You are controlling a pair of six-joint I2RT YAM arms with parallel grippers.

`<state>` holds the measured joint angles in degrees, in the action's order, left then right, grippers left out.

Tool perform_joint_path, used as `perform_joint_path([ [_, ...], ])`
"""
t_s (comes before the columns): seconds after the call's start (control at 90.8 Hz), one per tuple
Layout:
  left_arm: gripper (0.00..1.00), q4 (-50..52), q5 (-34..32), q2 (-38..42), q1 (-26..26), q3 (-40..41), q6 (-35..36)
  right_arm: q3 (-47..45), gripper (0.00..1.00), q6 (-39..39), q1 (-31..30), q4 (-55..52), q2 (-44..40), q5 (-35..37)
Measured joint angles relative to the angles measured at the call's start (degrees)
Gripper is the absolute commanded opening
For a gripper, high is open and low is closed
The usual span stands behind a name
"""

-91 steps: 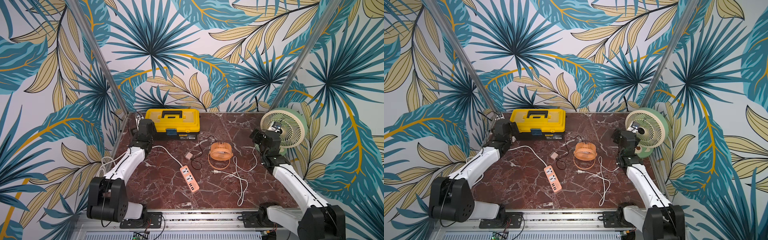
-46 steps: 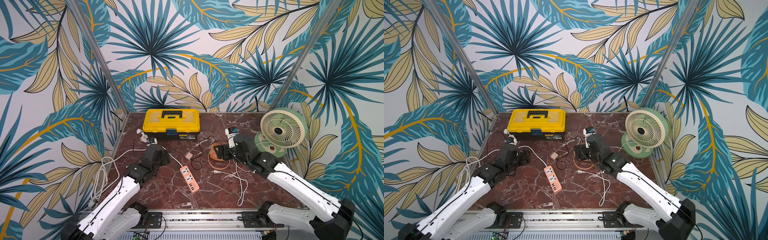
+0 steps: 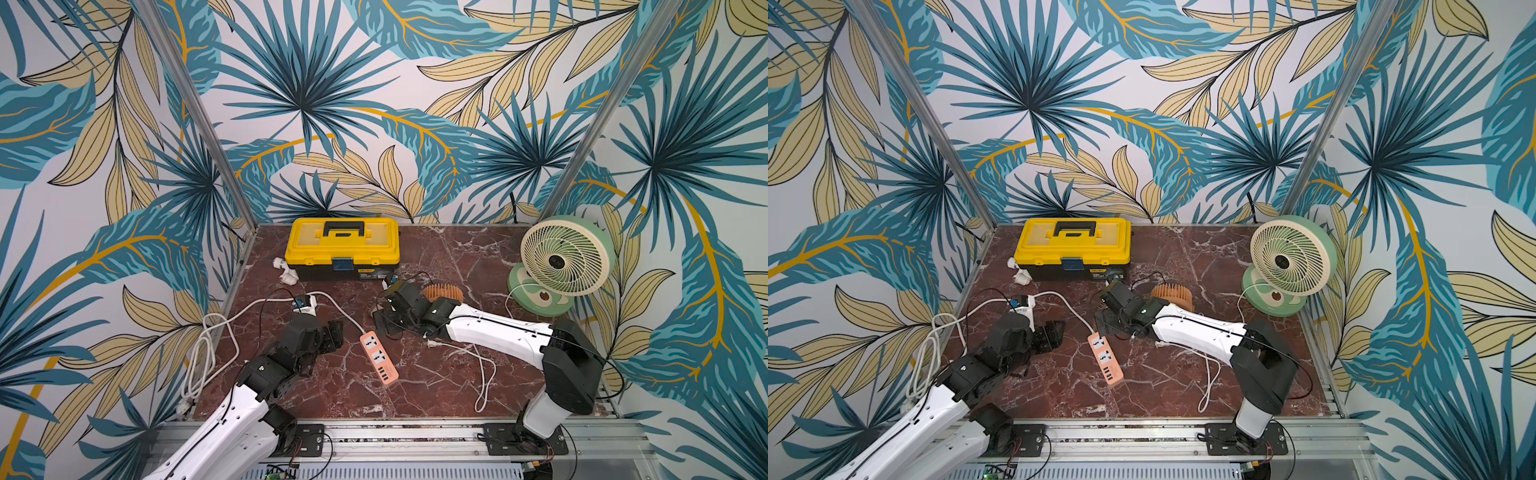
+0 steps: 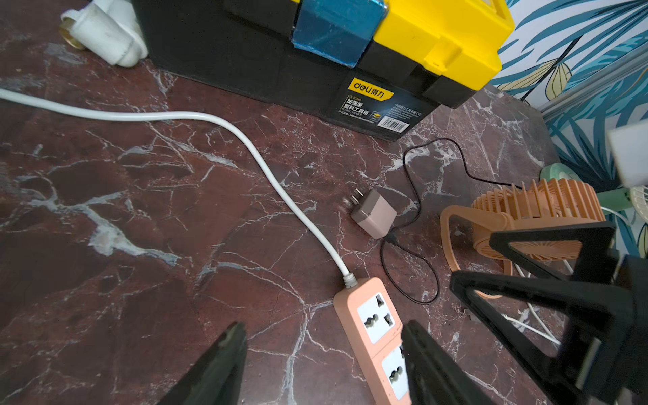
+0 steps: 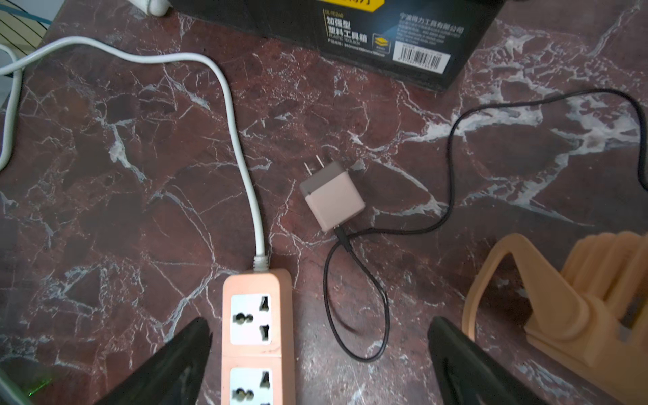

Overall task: Plug the desk fan into the power strip
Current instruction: Pick up the plug from the center of the board.

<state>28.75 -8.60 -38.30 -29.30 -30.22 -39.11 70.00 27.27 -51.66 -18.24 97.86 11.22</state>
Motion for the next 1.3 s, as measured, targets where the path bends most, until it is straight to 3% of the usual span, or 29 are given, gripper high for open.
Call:
perform_joint_path([
  [0.198, 0.68, -1.1, 0.2, -1.1, 0.0, 1.1, -2.6, 5.6, 0.84, -4.1, 0.7, 0.7, 5.9, -1.4],
  [0.584, 0.63, -3.7, 1.5, -3.5, 0.0, 1.7, -5.6, 7.9, 0.82, -10.9, 5.4, 1.8, 13.8, -6.1],
  [1.3, 0.6, -3.7, 3.3, -3.0, 0.0, 2.6, -7.0, 8.0, 0.73, -15.6, 5.2, 4.9, 18.5, -5.3],
])
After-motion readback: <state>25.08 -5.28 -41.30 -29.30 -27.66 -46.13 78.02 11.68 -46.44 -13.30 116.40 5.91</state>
